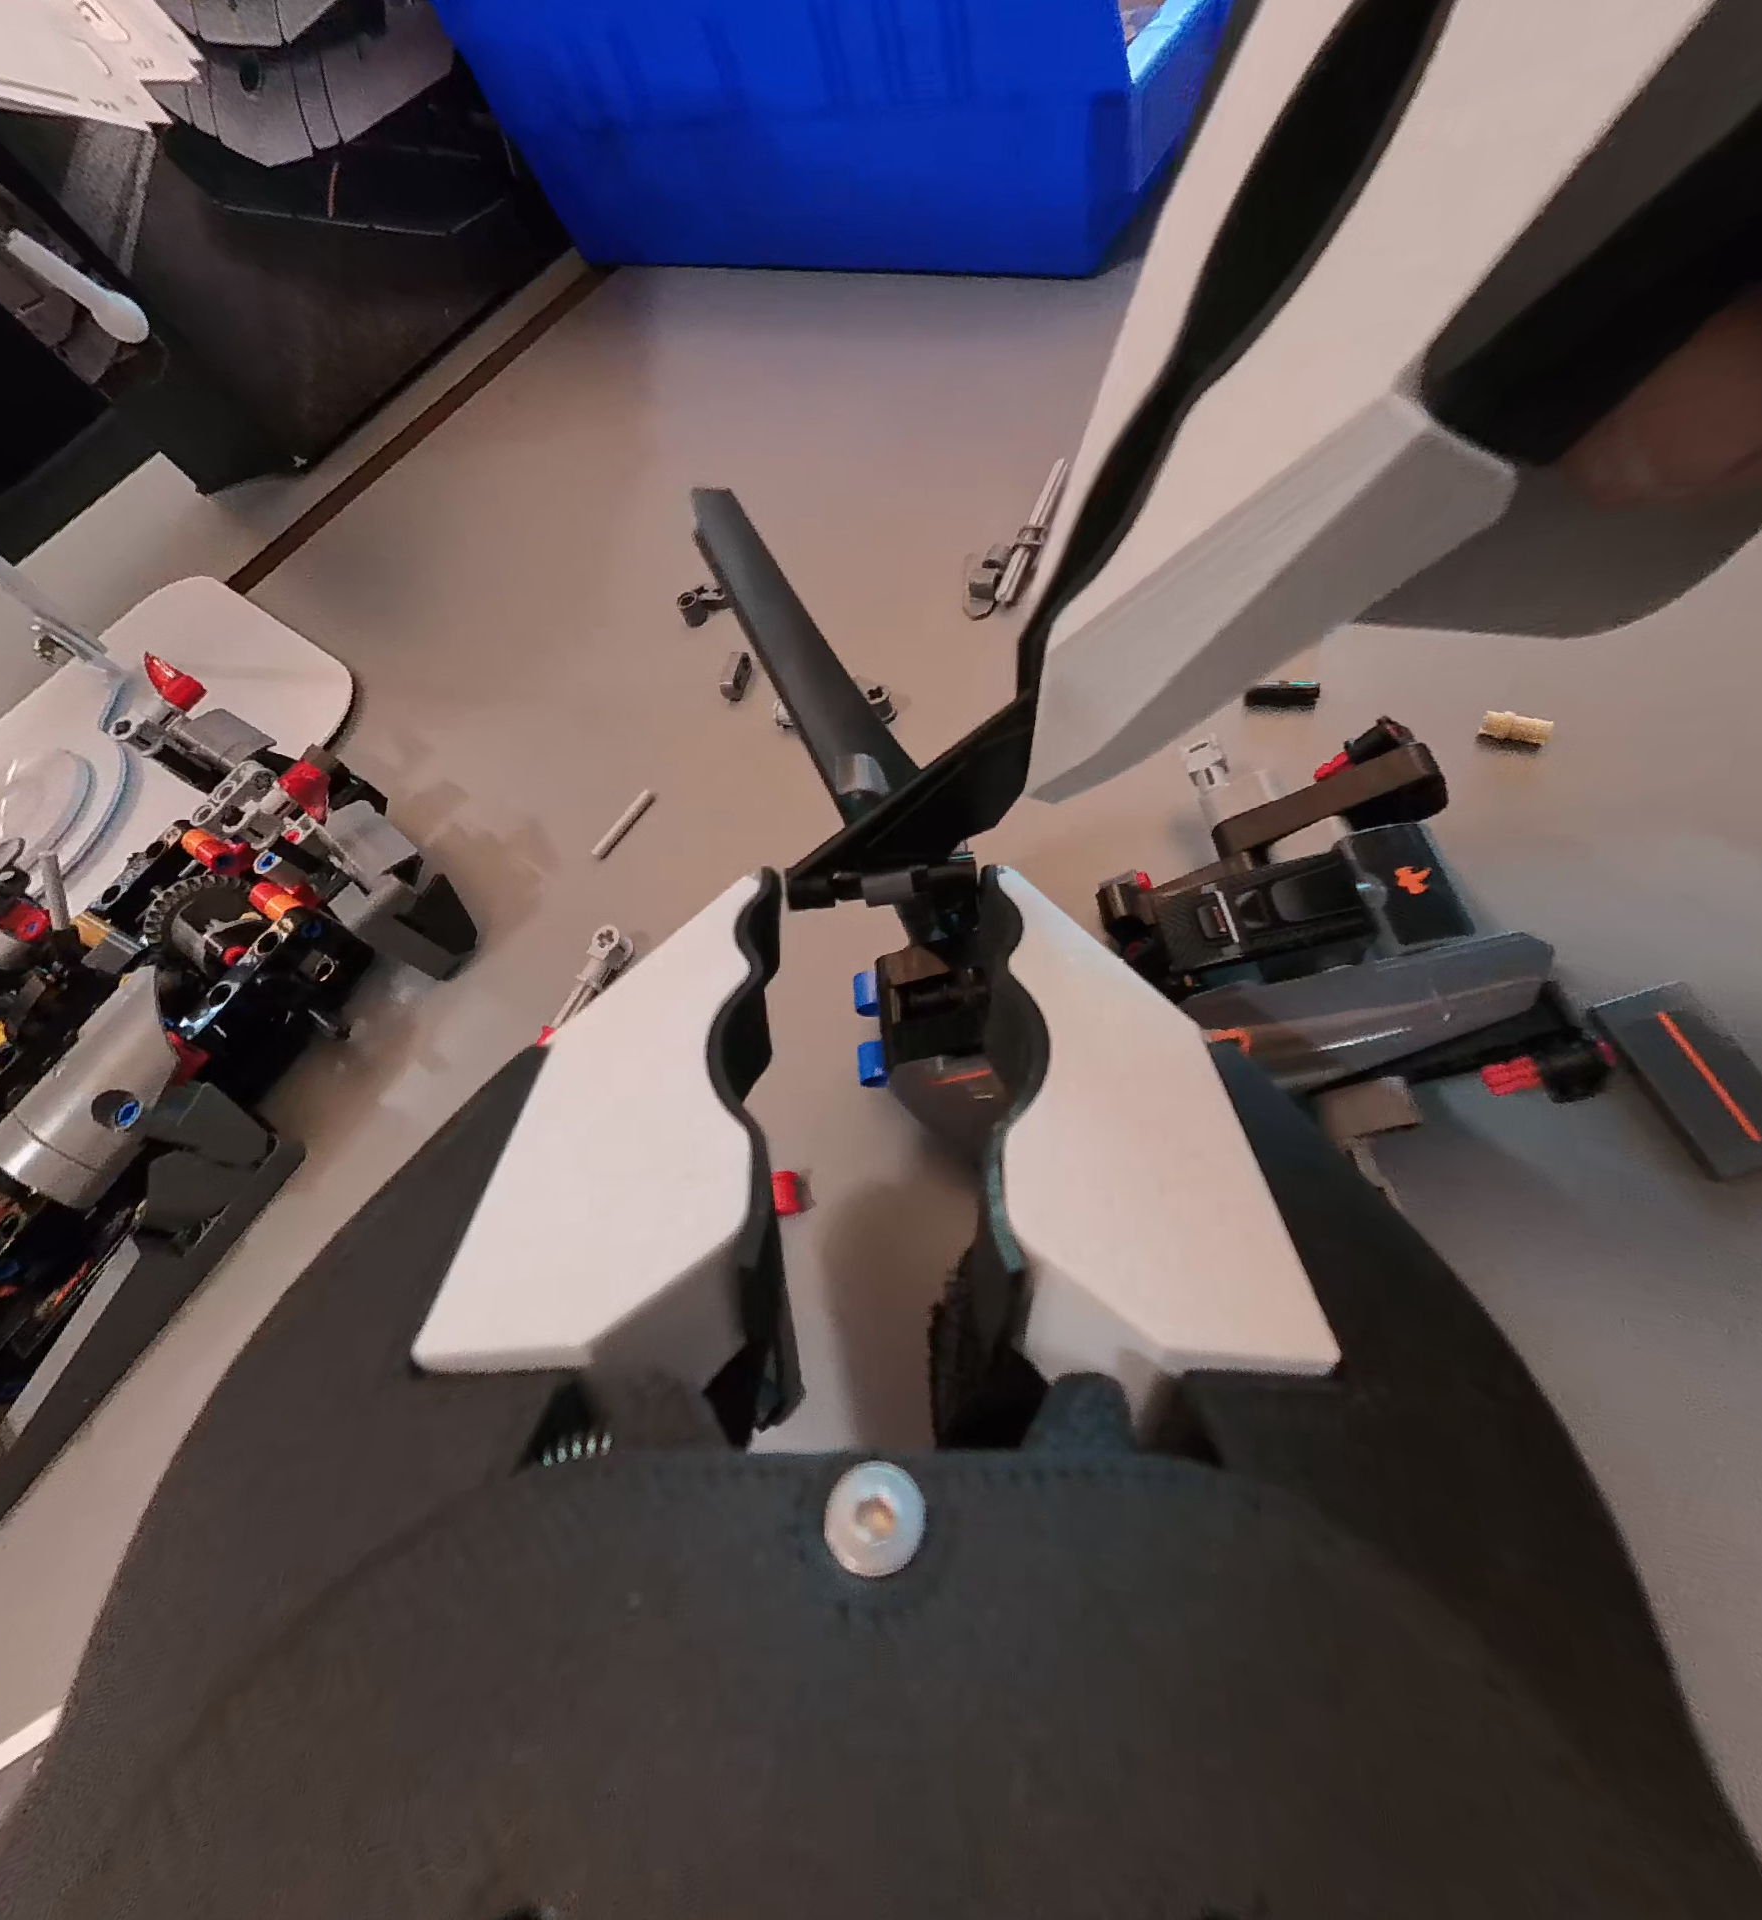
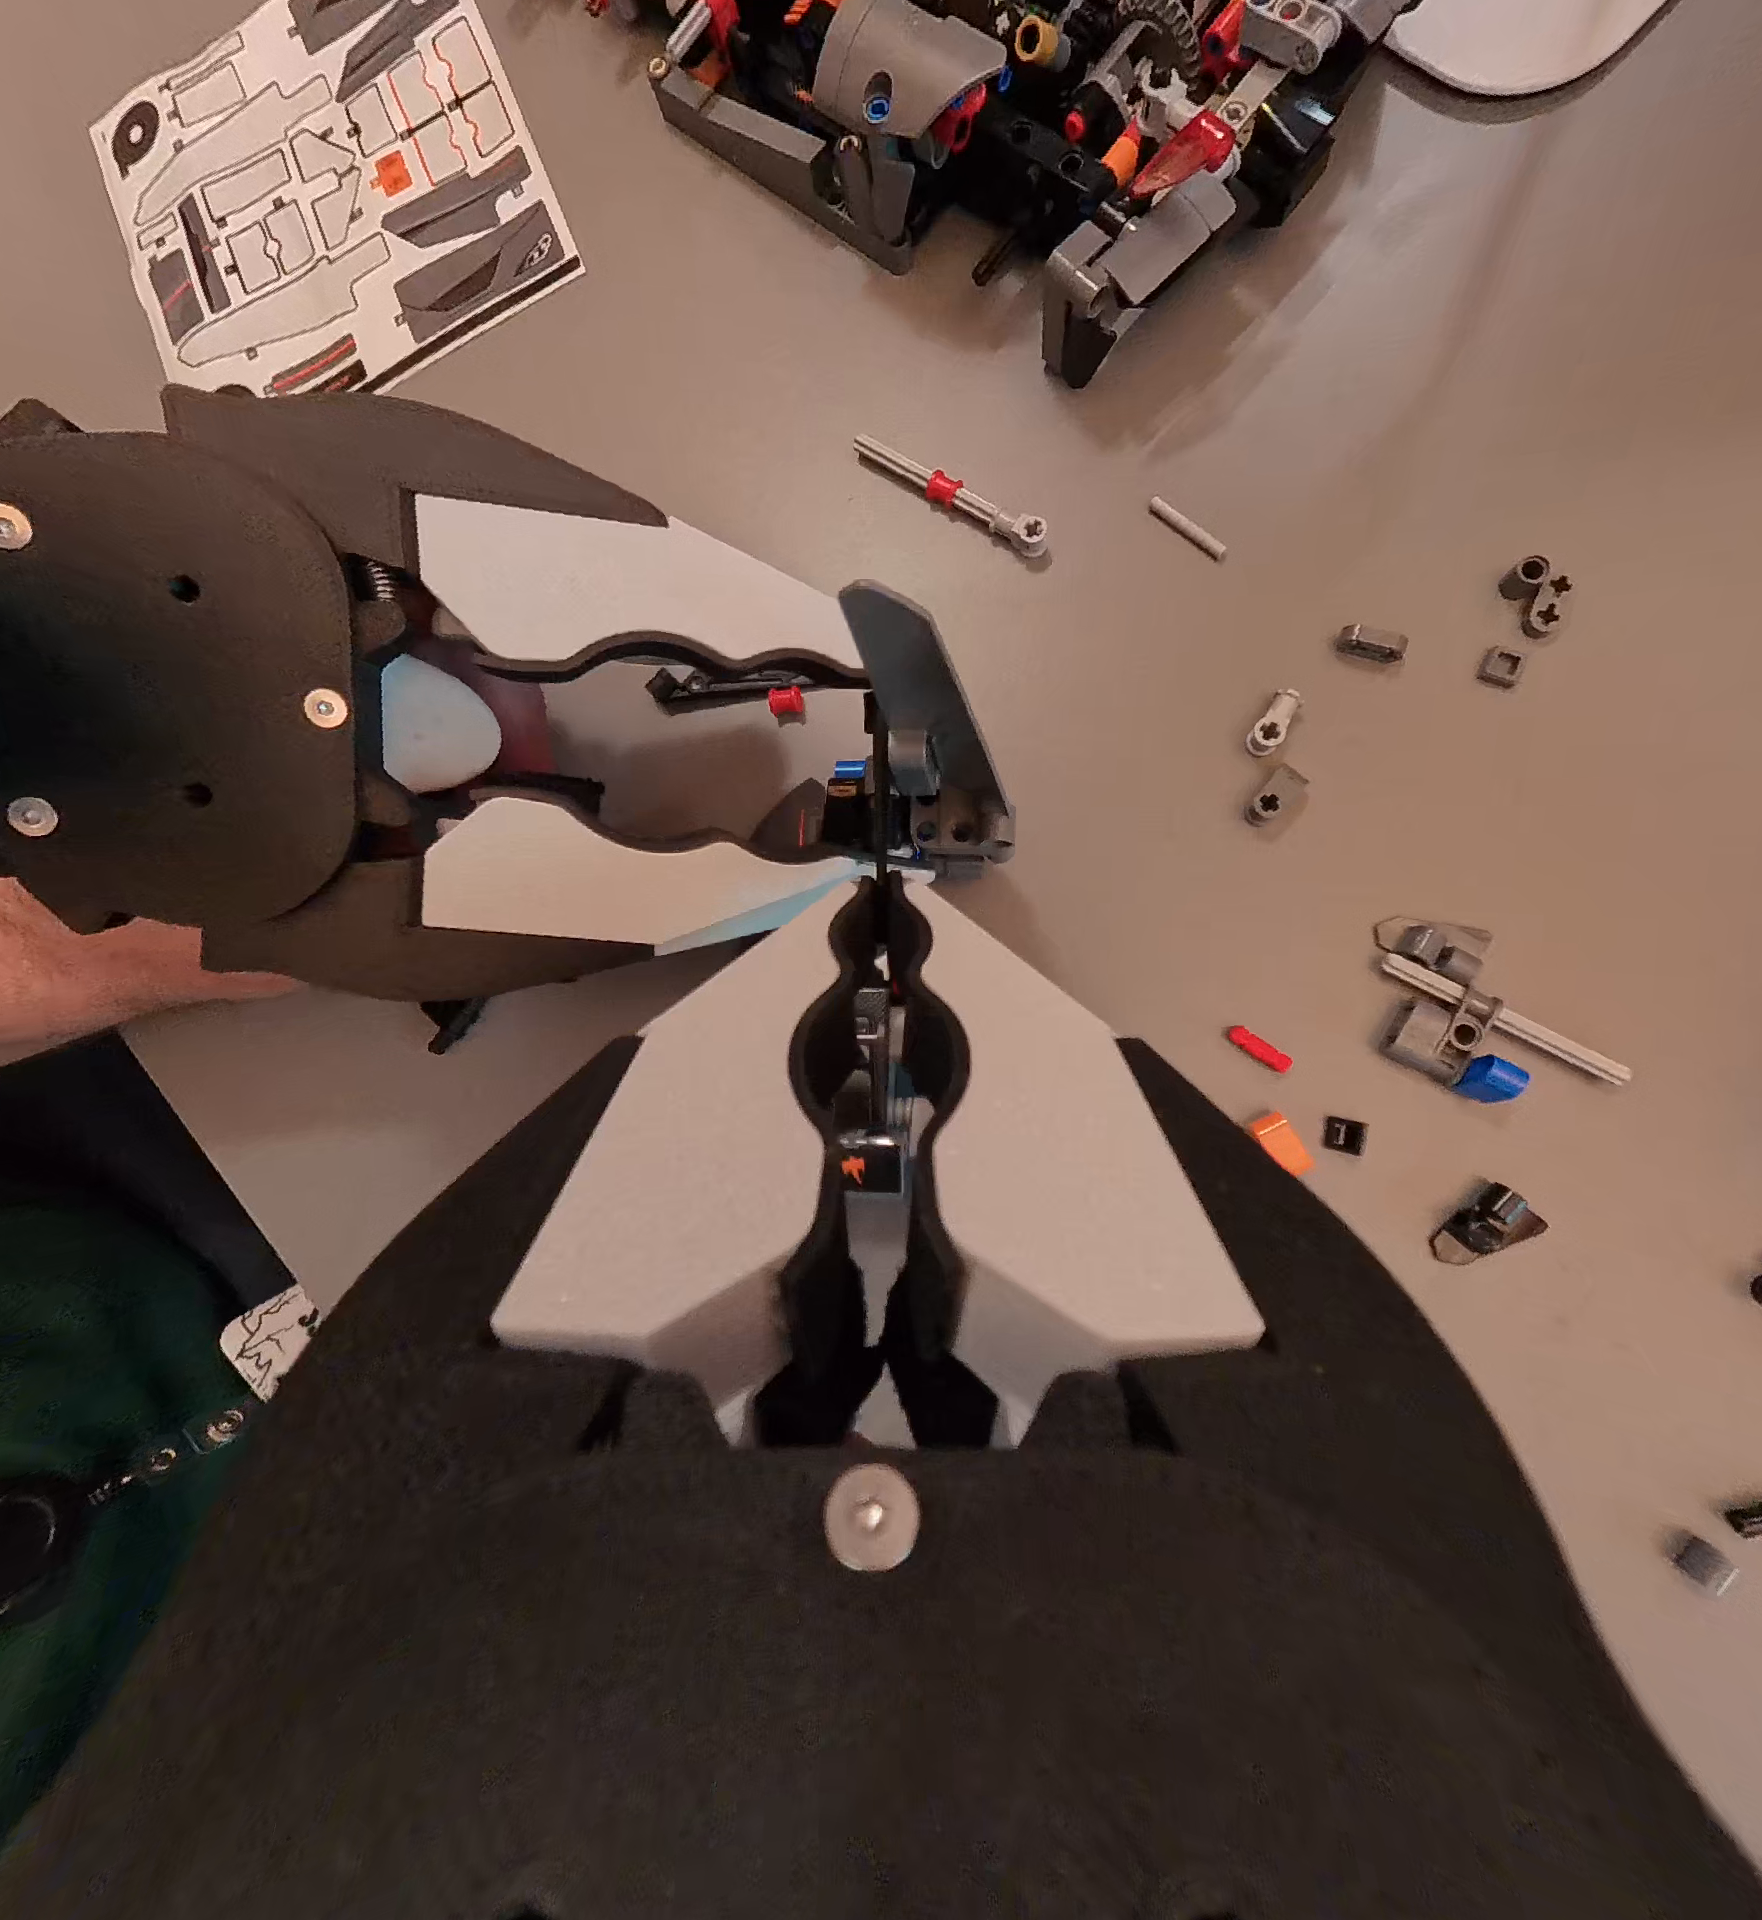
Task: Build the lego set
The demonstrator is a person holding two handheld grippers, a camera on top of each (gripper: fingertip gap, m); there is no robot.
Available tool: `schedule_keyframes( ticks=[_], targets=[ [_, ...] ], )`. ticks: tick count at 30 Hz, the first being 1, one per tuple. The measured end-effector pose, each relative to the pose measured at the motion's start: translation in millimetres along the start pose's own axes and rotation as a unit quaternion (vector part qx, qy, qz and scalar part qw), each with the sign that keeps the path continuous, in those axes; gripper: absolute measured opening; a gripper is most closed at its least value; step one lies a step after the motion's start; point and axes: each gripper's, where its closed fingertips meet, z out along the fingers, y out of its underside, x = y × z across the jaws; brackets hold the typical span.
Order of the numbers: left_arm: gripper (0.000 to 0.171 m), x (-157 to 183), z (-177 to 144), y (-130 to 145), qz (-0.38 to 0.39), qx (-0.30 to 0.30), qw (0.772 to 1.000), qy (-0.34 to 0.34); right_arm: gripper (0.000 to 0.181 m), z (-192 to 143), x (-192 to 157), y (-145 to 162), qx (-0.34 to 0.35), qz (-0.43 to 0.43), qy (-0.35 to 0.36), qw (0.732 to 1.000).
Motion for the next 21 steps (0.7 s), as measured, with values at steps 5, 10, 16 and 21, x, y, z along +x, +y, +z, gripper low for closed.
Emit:
schedule_keyframes(
  ticks=[5,10,16,21],
  targets=[
    [0.037,1.0,0.4,-0.3,0.0,0.002,1.0,0.004,0.0,-1.0,-0.4,1.2,0.001,-0.002,0.021,1.0],
    [0.035,1.5,1.5,-0.4,0.003,0.0,1.0,0.004,0.0,-0.4,-1.7,-0.7,-0.002,-0.016,0.053,0.998],
    [0.033,1.6,2.3,-2.1,0.001,0.002,1.0,0.008,0.0,-0.8,-0.6,0.3,0.002,-0.005,0.056,0.998],
    [0.033,1.9,3.8,-1.6,0.002,0.001,1.0,0.007,0.0,-0.9,1.9,0.3,-0.004,-0.006,0.07,0.998]
  ],
)
